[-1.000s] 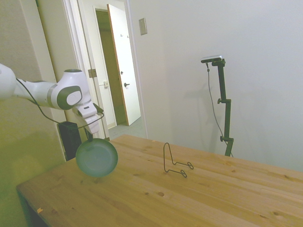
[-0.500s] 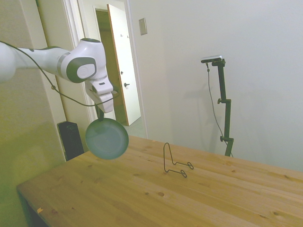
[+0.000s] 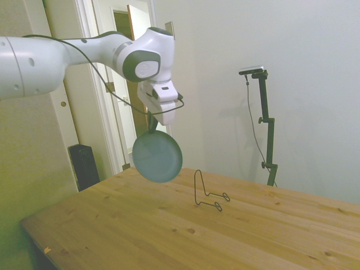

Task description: Load the plate

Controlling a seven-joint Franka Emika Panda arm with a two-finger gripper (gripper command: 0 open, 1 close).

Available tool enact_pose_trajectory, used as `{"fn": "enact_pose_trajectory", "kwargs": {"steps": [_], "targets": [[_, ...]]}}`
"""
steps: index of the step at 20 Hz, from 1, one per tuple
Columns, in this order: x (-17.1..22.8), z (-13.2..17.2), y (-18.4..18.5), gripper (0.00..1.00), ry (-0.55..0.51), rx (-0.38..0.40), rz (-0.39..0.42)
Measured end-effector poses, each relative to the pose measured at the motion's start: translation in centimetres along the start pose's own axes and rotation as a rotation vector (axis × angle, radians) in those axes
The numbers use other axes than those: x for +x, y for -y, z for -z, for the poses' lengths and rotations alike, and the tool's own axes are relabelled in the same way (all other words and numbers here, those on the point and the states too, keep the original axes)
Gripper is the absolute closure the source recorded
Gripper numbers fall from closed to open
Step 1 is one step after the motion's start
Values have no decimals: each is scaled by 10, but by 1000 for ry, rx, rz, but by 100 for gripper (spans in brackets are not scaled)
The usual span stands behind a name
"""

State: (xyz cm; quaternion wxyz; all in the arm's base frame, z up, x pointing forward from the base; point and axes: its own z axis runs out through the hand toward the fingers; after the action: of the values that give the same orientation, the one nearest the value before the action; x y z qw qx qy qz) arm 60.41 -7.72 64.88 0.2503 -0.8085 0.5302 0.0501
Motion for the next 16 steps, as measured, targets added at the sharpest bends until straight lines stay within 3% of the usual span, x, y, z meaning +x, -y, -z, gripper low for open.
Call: {"fn": "enact_pose_trajectory", "kwargs": {"steps": [7, 16], "targets": [[77, 16, 8, 100, 89, 80, 9], [128, -19, 27, 100, 192, 133, 78]]}}
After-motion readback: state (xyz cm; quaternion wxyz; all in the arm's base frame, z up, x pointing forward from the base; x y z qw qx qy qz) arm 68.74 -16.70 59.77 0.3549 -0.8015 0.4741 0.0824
